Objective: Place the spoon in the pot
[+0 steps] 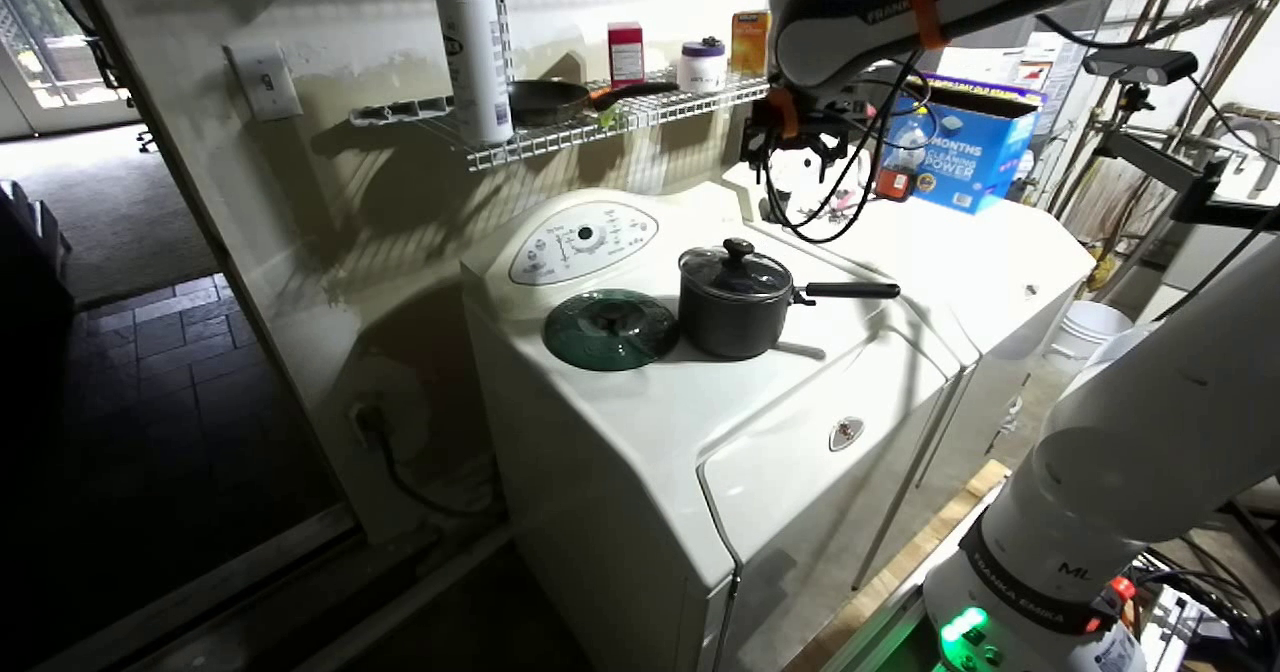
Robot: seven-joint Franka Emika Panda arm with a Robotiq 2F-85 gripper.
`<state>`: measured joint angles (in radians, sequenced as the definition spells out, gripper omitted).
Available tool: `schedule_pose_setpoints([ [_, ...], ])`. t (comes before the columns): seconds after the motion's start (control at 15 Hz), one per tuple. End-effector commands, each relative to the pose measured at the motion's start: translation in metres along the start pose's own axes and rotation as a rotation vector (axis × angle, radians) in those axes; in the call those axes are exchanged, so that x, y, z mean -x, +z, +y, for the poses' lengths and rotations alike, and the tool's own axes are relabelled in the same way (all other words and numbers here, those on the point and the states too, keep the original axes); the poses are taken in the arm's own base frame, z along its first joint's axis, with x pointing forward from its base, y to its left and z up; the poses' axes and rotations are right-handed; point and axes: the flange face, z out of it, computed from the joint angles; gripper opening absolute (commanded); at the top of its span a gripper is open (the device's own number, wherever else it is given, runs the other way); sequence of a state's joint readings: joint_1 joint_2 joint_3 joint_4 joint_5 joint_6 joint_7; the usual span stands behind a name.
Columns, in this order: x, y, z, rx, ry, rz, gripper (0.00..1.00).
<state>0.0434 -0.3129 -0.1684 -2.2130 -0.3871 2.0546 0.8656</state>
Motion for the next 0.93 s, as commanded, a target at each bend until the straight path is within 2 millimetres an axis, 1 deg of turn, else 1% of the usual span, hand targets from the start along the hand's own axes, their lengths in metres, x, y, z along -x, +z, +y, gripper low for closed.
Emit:
schedule_pose_setpoints([
  [0.0, -0.014, -0.029, 0.021, -0.058, -0.018, -0.170, 1.00],
  [0.33, -0.028, -0.049, 0.040, -0.070, 0.018, -0.298, 1.00],
  [0.4, -0.022, -0.041, 0.040, -0.055, 0.024, -0.247, 1.00],
  [0.6, -0.025, -0.048, 0.044, -0.061, 0.030, -0.265, 1.00],
  [0.87, -0.025, -0.047, 0.041, -0.060, 0.029, -0.269, 1.00],
])
